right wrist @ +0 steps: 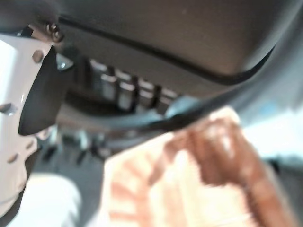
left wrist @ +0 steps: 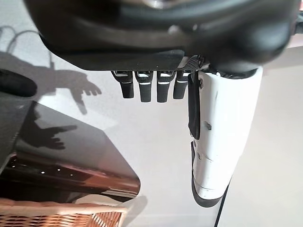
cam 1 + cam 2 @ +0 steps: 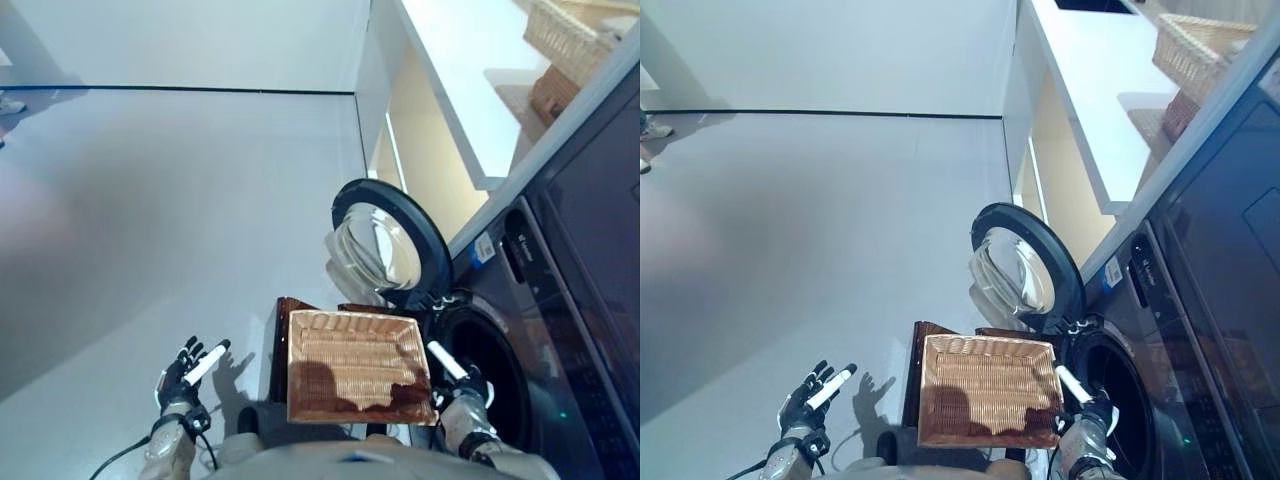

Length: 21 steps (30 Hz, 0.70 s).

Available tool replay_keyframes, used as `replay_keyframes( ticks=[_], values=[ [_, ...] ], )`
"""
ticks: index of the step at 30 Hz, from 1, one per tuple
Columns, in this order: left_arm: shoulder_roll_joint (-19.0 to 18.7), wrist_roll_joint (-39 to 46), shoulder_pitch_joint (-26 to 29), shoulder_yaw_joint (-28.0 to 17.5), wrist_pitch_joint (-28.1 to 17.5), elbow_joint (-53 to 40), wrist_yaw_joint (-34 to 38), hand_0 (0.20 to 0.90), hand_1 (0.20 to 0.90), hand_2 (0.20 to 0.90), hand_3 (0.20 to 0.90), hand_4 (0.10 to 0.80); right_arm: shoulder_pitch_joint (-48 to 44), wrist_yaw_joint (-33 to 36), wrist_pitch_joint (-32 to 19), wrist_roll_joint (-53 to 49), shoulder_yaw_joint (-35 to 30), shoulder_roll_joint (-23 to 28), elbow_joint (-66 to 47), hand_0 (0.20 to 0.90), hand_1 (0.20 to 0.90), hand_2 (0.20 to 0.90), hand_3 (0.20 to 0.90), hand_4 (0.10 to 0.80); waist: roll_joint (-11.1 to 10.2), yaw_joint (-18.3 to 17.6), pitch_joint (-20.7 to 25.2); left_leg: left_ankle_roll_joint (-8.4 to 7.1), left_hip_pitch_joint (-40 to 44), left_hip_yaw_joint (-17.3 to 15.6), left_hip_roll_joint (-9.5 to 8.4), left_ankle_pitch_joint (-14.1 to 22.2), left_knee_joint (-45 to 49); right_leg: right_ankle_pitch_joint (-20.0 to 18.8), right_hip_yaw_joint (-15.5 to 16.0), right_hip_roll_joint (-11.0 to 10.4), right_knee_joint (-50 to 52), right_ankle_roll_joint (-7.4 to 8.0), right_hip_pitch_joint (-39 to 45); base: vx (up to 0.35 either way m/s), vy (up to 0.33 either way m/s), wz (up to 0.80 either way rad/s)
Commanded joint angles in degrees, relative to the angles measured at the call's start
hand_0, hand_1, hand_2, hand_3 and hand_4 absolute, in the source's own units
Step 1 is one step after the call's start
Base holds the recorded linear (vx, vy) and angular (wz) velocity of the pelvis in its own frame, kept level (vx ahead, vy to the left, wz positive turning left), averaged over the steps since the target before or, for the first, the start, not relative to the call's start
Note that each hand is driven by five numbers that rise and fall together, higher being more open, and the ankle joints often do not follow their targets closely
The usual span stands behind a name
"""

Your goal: Pick up the clothes and place them into the washing machine

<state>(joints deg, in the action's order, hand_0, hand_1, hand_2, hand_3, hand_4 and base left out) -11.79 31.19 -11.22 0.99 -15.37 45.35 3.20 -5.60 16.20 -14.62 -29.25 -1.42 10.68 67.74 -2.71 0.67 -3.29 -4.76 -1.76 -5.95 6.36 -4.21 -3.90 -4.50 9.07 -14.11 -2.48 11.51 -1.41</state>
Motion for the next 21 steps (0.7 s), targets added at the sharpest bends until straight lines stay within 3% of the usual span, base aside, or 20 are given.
replay_keyframes(
  ticks=[1, 7, 13, 21],
  values=[
    [-0.64, -3.47, 1.60, -1.29, -4.31, -3.53, 0.28, 0.900, 0.900, 0.900, 0.900, 0.800, -0.63, 0.27, -1.79, 8.01, 1.12, 3.95, -5.58, 0.900, 0.900, 0.900, 0.900, 0.800, 1.01, 0.87, 0.19, -2.72, 0.06, 0.62, 1.96, -1.37, 0.01, -3.10, 1.76, -1.30, 2.09, 0.64, -1.09, 0.055, 0.003, 0.03],
    [-0.42, -7.34, 0.80, -0.35, -3.59, -3.58, -0.68, 0.900, 0.900, 0.900, 0.900, 0.800, 3.14, -0.81, -0.22, 17.75, 5.81, 4.96, -10.29, 0.900, 0.900, 0.900, 0.900, 0.800, 0.85, 0.33, 1.46, -2.95, 1.24, 0.26, 1.98, -1.50, -0.63, -3.06, 1.89, -0.95, 1.46, 0.72, 0.32, 0.016, 0.001, 0.04],
    [0.20, -7.85, 2.58, 0.14, -3.50, 0.49, -0.33, 0.900, 0.900, 0.900, 0.900, 0.800, 1.78, 0.34, 1.55, 20.31, 5.95, 3.65, -0.61, 0.900, 0.900, 0.900, 0.900, 0.800, 1.02, 0.57, 3.05, -3.26, 2.21, -0.06, 2.46, -1.45, -1.11, -3.20, 2.13, -0.23, -0.40, 0.77, 1.59, 0.000, 0.000, 0.00],
    [0.79, -7.03, 3.24, 0.74, -3.62, -0.50, 0.56, 0.900, 0.900, 0.900, 0.900, 0.800, 0.66, 0.72, 1.28, 19.31, 6.75, 2.04, 0.06, 0.900, 0.900, 0.900, 0.900, 0.800, 1.00, 0.85, 3.71, -3.31, 3.98, -0.35, 2.96, -1.20, -1.11, -2.92, 2.14, 0.48, -0.89, 0.48, 3.20, 0.012, -0.007, -0.03]
  ],
)
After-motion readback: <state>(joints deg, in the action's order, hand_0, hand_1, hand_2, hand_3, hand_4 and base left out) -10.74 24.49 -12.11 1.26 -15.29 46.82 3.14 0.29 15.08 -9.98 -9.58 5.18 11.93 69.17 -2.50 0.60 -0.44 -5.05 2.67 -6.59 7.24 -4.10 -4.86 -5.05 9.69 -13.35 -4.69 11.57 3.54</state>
